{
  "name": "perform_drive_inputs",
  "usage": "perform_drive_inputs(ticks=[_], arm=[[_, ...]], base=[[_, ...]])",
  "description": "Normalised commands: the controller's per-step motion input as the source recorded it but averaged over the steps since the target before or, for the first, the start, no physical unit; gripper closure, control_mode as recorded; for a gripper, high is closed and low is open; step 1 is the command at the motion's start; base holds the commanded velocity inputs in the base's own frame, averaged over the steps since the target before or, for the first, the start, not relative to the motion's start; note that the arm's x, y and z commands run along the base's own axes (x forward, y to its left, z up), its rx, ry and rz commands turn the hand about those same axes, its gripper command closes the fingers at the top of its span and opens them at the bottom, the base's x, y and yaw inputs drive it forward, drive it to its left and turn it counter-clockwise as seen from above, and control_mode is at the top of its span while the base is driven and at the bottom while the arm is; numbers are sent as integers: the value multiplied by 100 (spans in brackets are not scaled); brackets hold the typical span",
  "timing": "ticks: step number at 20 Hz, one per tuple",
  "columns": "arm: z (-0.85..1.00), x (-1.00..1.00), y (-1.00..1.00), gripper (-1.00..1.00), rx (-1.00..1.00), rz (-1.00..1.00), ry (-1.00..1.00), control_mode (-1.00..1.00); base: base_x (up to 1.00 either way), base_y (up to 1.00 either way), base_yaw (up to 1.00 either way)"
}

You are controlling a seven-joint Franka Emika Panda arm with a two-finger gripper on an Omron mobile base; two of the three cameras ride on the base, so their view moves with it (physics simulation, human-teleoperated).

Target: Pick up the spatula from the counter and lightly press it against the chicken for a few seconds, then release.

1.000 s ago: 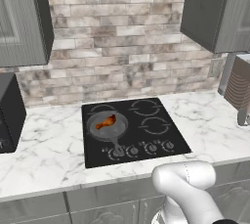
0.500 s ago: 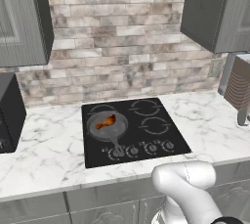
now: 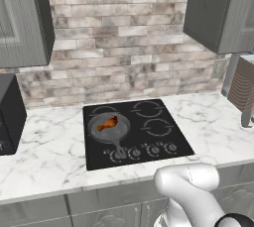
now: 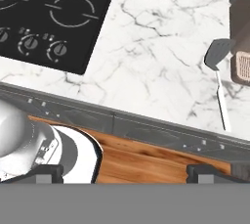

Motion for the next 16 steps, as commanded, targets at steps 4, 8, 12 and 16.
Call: perform_drive_inputs(ticks=[4, 8, 12, 16], arm=[[-8, 0, -34, -100, 0, 0, 0, -100], [-13, 0, -32, -100, 0, 0, 0, -100], [-20, 7, -29, -100, 0, 0, 0, -100], [-14, 8, -26, -100, 0, 0, 1, -100]], base=[[0, 0, 0], [0, 0, 0], [0, 0, 0], [0, 0, 0]])
